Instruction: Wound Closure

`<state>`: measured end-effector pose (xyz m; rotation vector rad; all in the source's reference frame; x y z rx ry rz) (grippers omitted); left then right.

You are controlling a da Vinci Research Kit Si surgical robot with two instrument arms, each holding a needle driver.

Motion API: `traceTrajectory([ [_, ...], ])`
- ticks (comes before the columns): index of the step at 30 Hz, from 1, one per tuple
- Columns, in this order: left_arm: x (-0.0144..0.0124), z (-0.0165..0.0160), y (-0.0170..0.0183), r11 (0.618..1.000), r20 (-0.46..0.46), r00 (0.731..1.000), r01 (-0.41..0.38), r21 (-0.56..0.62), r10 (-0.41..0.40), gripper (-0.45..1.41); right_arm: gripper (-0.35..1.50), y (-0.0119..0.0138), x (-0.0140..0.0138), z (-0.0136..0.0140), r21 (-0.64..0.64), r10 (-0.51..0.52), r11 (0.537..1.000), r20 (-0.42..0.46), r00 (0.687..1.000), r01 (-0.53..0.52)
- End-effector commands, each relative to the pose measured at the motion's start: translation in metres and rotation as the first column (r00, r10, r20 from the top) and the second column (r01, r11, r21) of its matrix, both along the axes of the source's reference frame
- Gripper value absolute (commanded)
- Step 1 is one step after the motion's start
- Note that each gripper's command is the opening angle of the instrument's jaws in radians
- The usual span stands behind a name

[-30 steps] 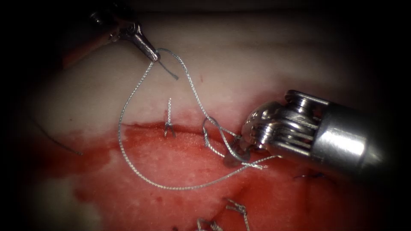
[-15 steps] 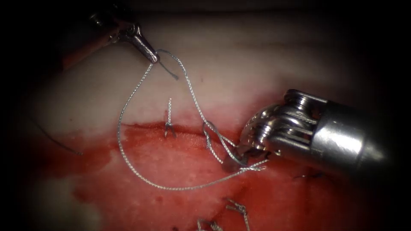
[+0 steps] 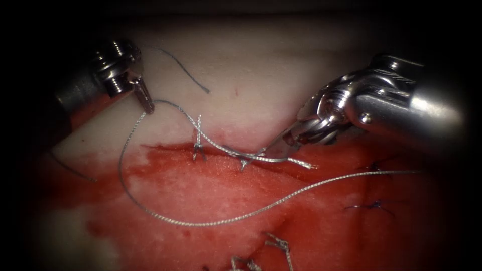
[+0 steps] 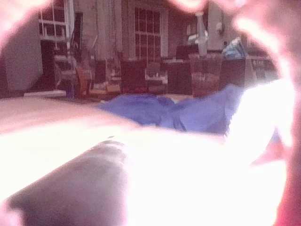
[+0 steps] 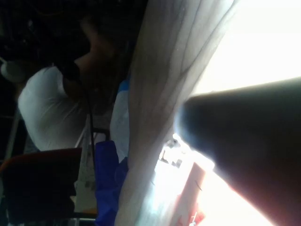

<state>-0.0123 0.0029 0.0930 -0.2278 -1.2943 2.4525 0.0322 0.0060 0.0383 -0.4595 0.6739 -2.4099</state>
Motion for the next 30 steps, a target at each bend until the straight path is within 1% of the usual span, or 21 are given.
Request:
traceTrajectory([
  [1, 0.0011, -0.0011, 0.0008, 0.997, -0.030, 0.999, -0.048, -0.067, 0.046, -0.45, -0.35, 0.0025, 0.0006, -0.0007, -0.036, 0.023, 0.999, -0.026, 0.999, -0.024],
  [3, 0.0039, -0.0019, -0.0006, 0.983, -0.062, 0.990, -0.135, -0.122, 0.128, -0.45, -0.35, 0.0031, 0.0006, -0.0003, -0.076, 0.046, 0.996, -0.049, 0.998, -0.050],
  [4, 0.0049, -0.0022, -0.0012, 0.978, -0.061, 0.987, -0.158, -0.135, 0.151, -0.45, -0.35, 0.0035, 0.0006, 0.0001, -0.099, 0.073, 0.992, -0.061, 0.996, -0.078],
  [6, 0.0058, -0.0029, -0.0017, 0.970, -0.058, 0.982, -0.188, -0.153, 0.181, -0.45, -0.35, 0.0039, 0.0005, 0.0007, -0.138, 0.086, 0.986, -0.063, 0.994, -0.094],
  [7, 0.0056, -0.0032, -0.0019, 0.967, -0.055, 0.980, -0.197, -0.159, 0.190, -0.45, -0.35, 0.0042, 0.0005, 0.0011, -0.185, 0.102, 0.976, -0.056, 0.993, -0.111],
  [9, 0.0048, -0.0036, -0.0020, 0.962, -0.050, 0.977, -0.212, -0.169, 0.207, -0.45, -0.35, 0.0045, 0.0004, 0.0017, -0.230, 0.135, 0.962, -0.054, 0.989, -0.144],
  [10, 0.0042, -0.0037, -0.0021, 0.959, -0.044, 0.974, -0.225, -0.175, 0.220, -0.45, -0.35, 0.0047, 0.0005, 0.0021, -0.249, 0.167, 0.952, -0.060, 0.984, -0.176],
  [14, 0.0033, -0.0037, -0.0034, 0.943, -0.030, 0.963, -0.269, -0.194, 0.269, -0.45, -0.35, 0.0050, 0.0006, 0.0033, -0.296, 0.229, 0.923, -0.093, 0.969, -0.247],
  [16, 0.0032, -0.0039, -0.0036, 0.936, -0.031, 0.957, -0.288, -0.204, 0.287, -0.45, -0.35, 0.0049, 0.0007, 0.0039, -0.310, 0.246, 0.915, -0.081, 0.966, -0.259],
  [20, 0.0025, -0.0051, -0.0038, 0.938, -0.043, 0.960, -0.281, -0.202, 0.278, -0.45, -0.35, 0.0048, 0.0011, 0.0055, -0.341, 0.291, 0.891, -0.082, 0.953, -0.301],
  [22, 0.0021, -0.0059, -0.0040, 0.938, -0.052, 0.960, -0.281, -0.203, 0.276, -0.45, -0.35, 0.0047, 0.0013, 0.0060, -0.352, 0.298, 0.883, -0.087, 0.951, -0.309],
  [30, 0.0021, -0.0059, -0.0040, 0.938, -0.052, 0.960, -0.281, -0.203, 0.276, -0.45, -0.35, 0.0047, 0.0013, 0.0060, -0.352, 0.298, 0.883, -0.087, 0.951, -0.309],
])
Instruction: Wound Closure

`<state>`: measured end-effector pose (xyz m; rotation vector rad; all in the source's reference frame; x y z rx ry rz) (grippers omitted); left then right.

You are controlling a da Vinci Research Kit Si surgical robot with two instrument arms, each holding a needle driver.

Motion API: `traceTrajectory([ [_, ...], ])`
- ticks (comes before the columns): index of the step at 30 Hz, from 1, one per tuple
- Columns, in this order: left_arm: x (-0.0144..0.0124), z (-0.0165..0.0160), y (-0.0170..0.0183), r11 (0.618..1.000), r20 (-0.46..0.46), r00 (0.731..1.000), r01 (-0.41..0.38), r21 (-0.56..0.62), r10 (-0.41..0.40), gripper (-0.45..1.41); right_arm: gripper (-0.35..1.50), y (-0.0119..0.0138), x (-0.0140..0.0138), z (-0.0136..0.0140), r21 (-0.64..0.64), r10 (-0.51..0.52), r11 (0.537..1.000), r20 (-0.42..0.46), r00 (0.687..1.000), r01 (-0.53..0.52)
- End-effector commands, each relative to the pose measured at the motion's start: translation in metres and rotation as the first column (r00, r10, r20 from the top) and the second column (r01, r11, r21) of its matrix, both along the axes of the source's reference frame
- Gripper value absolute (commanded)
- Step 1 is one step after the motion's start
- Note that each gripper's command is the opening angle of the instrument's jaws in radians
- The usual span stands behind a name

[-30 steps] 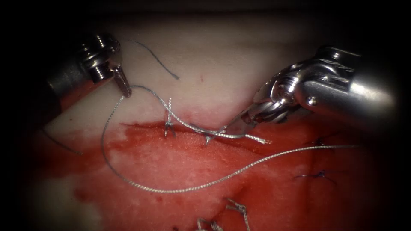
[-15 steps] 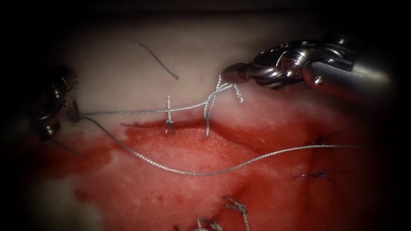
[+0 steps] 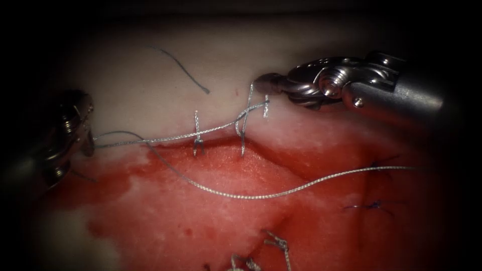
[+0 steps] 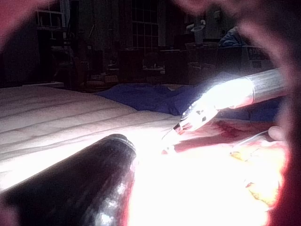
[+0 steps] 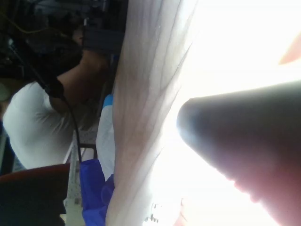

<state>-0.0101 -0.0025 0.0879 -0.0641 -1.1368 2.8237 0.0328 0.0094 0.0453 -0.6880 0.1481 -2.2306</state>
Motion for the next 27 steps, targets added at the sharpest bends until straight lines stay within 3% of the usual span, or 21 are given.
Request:
traceTrajectory([
  [1, -0.0001, -0.0008, 0.0014, 1.000, 0.003, 1.000, 0.005, -0.008, -0.005, -0.45, -0.35, 0.0013, 0.0007, -0.0010, -0.006, 0.004, 1.000, -0.007, 1.000, -0.004],
  [27, -0.0001, -0.0008, 0.0014, 1.000, 0.003, 1.000, 0.005, -0.008, -0.005, -0.45, -0.35, 0.0013, 0.0007, -0.0010, -0.006, 0.004, 1.000, -0.007, 1.000, -0.004],
])
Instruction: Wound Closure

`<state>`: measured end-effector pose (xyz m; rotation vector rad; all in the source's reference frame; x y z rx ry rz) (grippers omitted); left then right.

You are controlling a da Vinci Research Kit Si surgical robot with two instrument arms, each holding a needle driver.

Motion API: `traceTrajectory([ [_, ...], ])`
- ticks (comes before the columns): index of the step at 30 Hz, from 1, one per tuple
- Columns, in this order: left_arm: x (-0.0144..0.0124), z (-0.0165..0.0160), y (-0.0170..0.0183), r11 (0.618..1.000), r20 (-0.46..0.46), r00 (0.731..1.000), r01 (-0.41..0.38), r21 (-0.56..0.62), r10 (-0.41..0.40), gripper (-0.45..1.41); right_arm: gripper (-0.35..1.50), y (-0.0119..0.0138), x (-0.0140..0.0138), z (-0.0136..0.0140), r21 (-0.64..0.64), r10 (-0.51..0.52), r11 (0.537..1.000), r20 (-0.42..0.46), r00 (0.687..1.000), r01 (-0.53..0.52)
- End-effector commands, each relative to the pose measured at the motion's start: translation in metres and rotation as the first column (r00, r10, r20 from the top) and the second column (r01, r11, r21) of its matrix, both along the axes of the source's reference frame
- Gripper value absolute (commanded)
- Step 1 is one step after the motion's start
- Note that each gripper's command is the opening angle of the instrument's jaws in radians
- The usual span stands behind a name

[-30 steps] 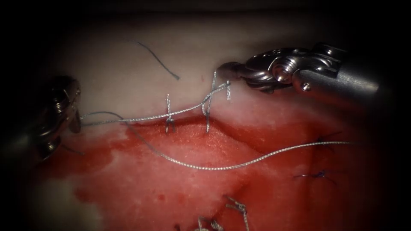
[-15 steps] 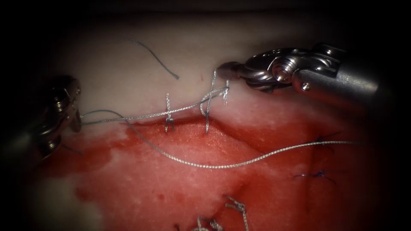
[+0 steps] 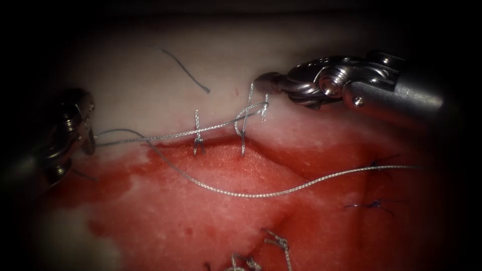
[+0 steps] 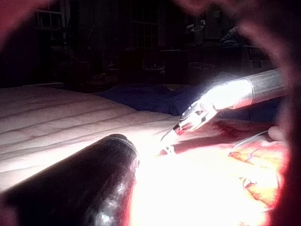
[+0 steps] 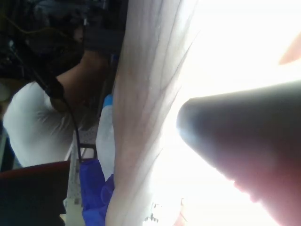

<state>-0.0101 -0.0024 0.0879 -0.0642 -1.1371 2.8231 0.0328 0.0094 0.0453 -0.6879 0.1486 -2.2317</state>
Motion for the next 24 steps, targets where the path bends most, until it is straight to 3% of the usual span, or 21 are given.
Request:
traceTrajectory([
  [1, -0.0001, -0.0008, 0.0014, 1.000, 0.003, 1.000, 0.004, -0.009, -0.004, -0.45, -0.35, 0.0013, 0.0007, -0.0010, -0.006, 0.005, 1.000, -0.007, 1.000, -0.005],
  [24, -0.0001, -0.0008, 0.0014, 1.000, 0.003, 1.000, 0.004, -0.009, -0.004, -0.45, -0.35, 0.0013, 0.0007, -0.0010, -0.006, 0.005, 1.000, -0.007, 1.000, -0.005],
])
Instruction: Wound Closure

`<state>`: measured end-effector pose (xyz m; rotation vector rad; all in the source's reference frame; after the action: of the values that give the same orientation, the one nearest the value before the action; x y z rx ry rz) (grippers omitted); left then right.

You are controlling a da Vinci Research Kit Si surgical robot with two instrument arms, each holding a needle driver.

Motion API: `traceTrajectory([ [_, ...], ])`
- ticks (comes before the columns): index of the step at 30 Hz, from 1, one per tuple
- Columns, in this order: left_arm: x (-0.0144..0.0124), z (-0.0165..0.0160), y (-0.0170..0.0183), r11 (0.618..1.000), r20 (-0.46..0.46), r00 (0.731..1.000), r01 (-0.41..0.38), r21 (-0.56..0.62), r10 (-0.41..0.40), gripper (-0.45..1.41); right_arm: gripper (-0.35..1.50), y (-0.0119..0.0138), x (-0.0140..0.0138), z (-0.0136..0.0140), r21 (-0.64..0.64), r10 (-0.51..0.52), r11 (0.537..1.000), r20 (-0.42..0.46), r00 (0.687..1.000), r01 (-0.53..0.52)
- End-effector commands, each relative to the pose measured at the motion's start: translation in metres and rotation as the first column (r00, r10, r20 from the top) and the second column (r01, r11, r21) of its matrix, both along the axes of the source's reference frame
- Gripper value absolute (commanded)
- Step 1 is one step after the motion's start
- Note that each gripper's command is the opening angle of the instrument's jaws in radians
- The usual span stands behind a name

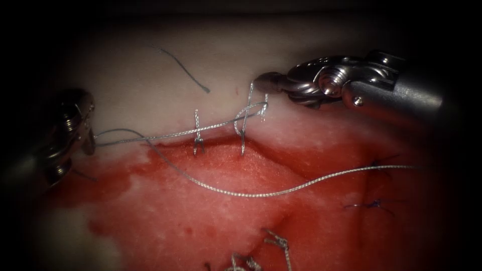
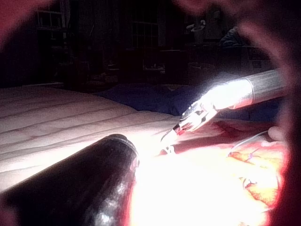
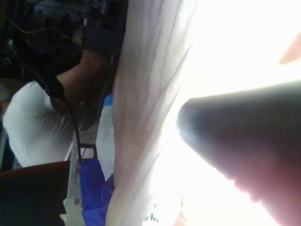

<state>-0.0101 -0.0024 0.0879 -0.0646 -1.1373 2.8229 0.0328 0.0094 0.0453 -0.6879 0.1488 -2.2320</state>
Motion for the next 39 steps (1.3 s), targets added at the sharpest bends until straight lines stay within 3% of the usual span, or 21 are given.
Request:
traceTrajectory([
  [1, -0.0001, -0.0008, 0.0014, 1.000, 0.003, 1.000, 0.004, -0.009, -0.004, -0.45, -0.35, 0.0013, 0.0007, -0.0010, -0.006, 0.006, 1.000, -0.007, 1.000, -0.006],
  [20, -0.0001, -0.0008, 0.0014, 1.000, 0.003, 1.000, 0.004, -0.009, -0.004, -0.45, -0.35, 0.0013, 0.0007, -0.0010, -0.006, 0.006, 1.000, -0.007, 1.000, -0.006],
  [21, -0.0001, -0.0008, 0.0014, 1.000, 0.003, 1.000, 0.004, -0.009, -0.004, -0.45, -0.35, 0.0013, 0.0006, -0.0011, 0.045, 0.034, 0.998, -0.040, 0.999, -0.032],
  [22, -0.0001, -0.0008, 0.0014, 1.000, 0.003, 1.000, 0.004, -0.009, -0.004, -0.45, -0.35, 0.0012, 0.0006, -0.0010, 0.217, 0.092, 0.974, -0.084, 0.992, -0.072],
  [23, -0.0001, -0.0008, 0.0014, 1.000, 0.003, 1.000, 0.004, -0.009, -0.004, -0.45, -0.35, 0.0010, 0.0006, -0.0009, 0.399, 0.102, 0.915, -0.085, 0.991, -0.060],
  [24, -0.0001, -0.0008, 0.0014, 1.000, 0.003, 1.000, 0.004, -0.009, -0.004, -0.45, -0.35, 0.0008, 0.0008, -0.0007, 0.509, 0.010, 0.860, -0.084, 0.996, 0.035],
  [25, -0.0001, -0.0008, 0.0014, 1.000, 0.003, 1.000, 0.004, -0.009, -0.004, -0.45, -0.35, 0.0007, 0.0010, -0.0005, 0.466, -0.150, 0.865, -0.119, 0.981, 0.189],
  [27, -0.0001, -0.0008, 0.0014, 1.000, 0.003, 1.000, 0.004, -0.009, -0.004, -0.45, -0.35, 0.0008, 0.0015, -0.0003, 0.284, -0.417, 0.852, -0.140, 0.898, 0.440],
  [29, -0.0001, -0.0008, 0.0014, 1.000, 0.003, 1.000, 0.004, -0.009, -0.004, -0.45, -0.35, 0.0008, 0.0017, -0.0005, 0.198, -0.442, 0.874, -0.056, 0.895, 0.444],
  [31, -0.0001, -0.0008, 0.0014, 1.000, 0.003, 1.000, 0.004, -0.009, -0.004, -0.45, -0.35, 0.0005, 0.0016, -0.0007, 0.108, -0.392, 0.915, 0.010, 0.920, 0.388],
  [33, -0.0001, -0.0008, 0.0014, 1.000, 0.003, 1.000, 0.004, -0.009, -0.004, -0.45, -0.35, 0.0005, 0.0015, -0.0009, 0.060, -0.360, 0.931, 0.006, 0.933, 0.359],
  [39, -0.0001, -0.0008, 0.0014, 1.000, 0.003, 1.000, 0.004, -0.009, -0.004, -0.45, -0.35, 0.0009, 0.0015, -0.0011, 0.067, -0.358, 0.932, 0.006, 0.934, 0.357],
])
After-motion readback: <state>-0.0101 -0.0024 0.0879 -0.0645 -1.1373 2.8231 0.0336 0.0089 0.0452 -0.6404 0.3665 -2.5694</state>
